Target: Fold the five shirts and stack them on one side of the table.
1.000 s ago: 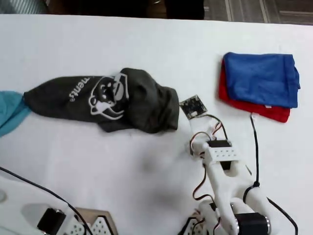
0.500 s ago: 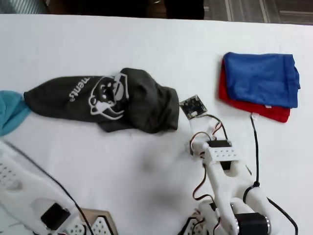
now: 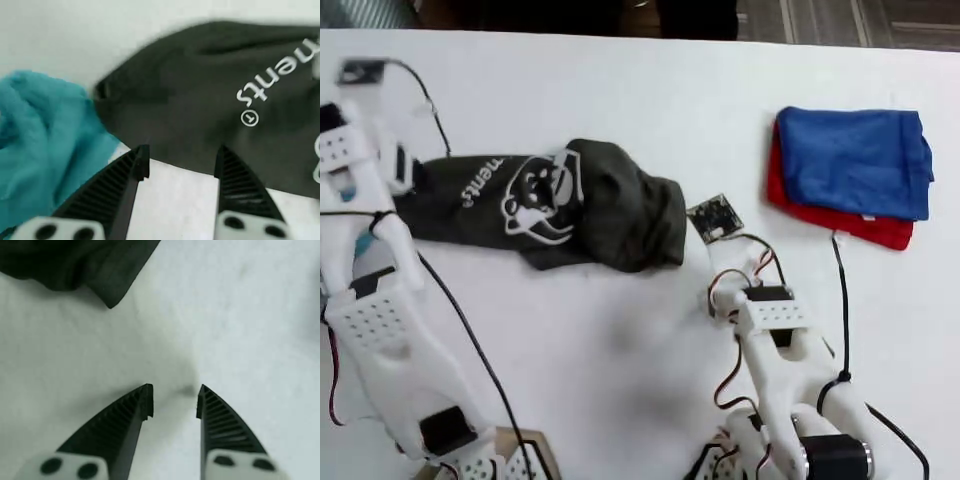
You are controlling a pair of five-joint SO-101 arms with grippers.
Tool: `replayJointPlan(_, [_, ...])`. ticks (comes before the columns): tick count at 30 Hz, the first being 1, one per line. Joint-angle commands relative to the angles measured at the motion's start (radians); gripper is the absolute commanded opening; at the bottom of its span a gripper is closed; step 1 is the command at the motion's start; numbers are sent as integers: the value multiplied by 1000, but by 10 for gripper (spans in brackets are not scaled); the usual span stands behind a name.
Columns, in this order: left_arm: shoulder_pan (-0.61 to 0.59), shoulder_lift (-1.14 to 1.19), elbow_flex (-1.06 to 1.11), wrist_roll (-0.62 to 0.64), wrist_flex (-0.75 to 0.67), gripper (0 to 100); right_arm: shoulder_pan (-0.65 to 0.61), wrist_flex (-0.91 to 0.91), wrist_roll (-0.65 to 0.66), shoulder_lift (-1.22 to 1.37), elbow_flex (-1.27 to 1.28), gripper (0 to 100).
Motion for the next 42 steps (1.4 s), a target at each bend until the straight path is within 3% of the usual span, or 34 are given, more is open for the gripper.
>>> replayJointPlan(1, [8, -57, 116, 2, -52, 232, -8, -19, 8, -33, -3, 152])
replayJointPlan(8, [8, -55, 222, -123, -86, 230, -8, -19, 8, -33, -3, 152])
replayJointPlan(15, [15, -55, 334, -124, -276, 230, -8, -19, 8, -33, -3, 152])
replayJointPlan(21, [60, -57, 263, -117, -347, 222, -8, -18, 8, -33, -3, 152])
replayJointPlan(23, [91, -57, 220, -117, -342, 146, -8, -18, 8, -33, -3, 152])
replayJointPlan(25, [129, -57, 185, -117, -341, 7, -8, -18, 8, -33, -3, 152])
replayJointPlan(26, [147, -57, 171, -115, -338, 27, -8, -18, 8, -33, -3, 152])
replayJointPlan(30, [221, -69, 76, -107, -249, 28, -8, -18, 8, -33, -3, 152])
replayJointPlan(35, [247, -68, -229, -43, -11, 25, -16, 31, -52, -33, -77, 157])
replayJointPlan(42, [143, -58, -429, -44, 204, 26, -188, 311, -166, -30, -423, 310])
